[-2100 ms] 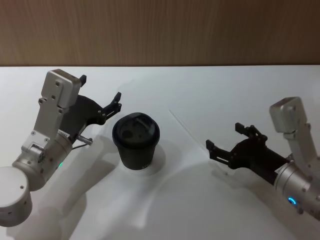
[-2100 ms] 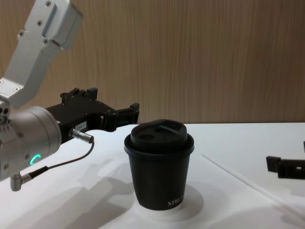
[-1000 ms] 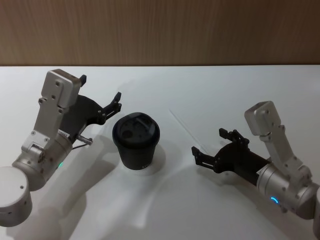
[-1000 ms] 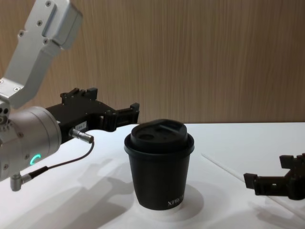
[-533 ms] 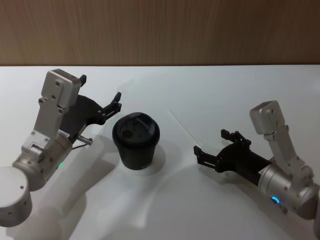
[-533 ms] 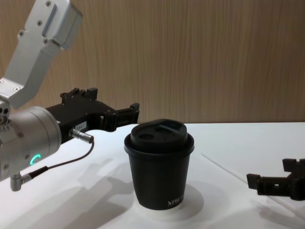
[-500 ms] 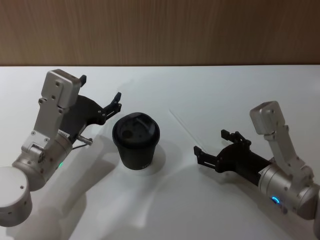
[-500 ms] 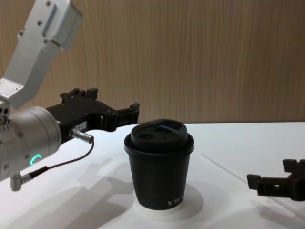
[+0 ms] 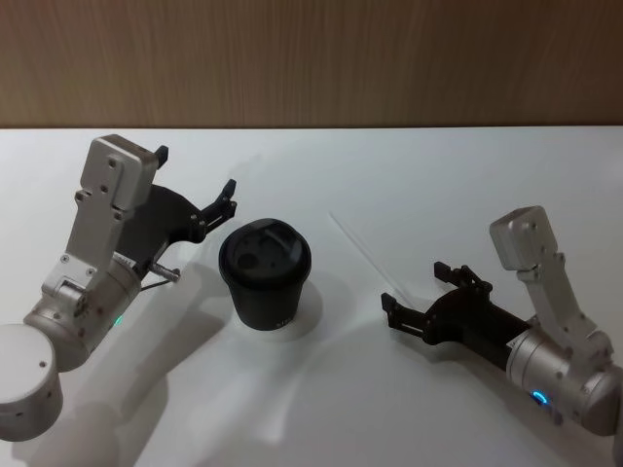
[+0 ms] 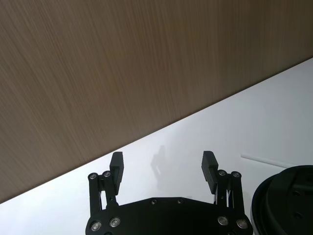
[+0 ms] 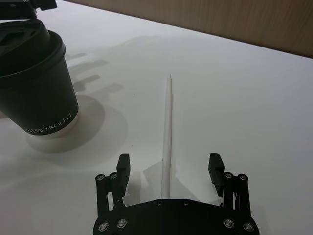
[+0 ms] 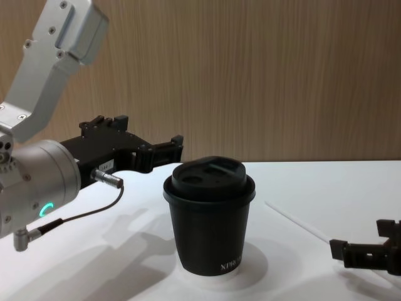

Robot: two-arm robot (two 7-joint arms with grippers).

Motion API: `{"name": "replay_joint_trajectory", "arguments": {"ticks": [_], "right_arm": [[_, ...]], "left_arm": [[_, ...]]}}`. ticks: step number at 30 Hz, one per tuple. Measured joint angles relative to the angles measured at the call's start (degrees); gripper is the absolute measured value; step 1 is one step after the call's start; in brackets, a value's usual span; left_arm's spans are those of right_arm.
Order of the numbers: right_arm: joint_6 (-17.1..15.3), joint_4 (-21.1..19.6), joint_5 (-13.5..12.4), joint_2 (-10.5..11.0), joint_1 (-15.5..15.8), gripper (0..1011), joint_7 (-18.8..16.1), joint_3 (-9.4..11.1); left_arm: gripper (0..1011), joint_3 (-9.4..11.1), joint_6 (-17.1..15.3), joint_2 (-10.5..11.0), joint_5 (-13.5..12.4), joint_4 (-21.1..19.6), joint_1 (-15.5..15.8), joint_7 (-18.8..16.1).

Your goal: Pick up the straw with one hand, pass it to the other hand, and insert it into the cup.

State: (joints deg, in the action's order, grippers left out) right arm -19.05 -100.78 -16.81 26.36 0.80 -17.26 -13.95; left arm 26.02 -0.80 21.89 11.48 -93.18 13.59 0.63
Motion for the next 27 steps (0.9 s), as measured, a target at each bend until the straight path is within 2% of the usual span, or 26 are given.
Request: {"name": "replay_joint_trajectory", "arguments": {"ticks": [27], "right_arm": [[0.3, 0.9, -0.4, 0.4, 0.4, 999, -0.1, -0.1]], "left_arm": [[1003, 0.0, 0.0, 0.0, 0.0, 0.0, 0.0, 0.0]]}}
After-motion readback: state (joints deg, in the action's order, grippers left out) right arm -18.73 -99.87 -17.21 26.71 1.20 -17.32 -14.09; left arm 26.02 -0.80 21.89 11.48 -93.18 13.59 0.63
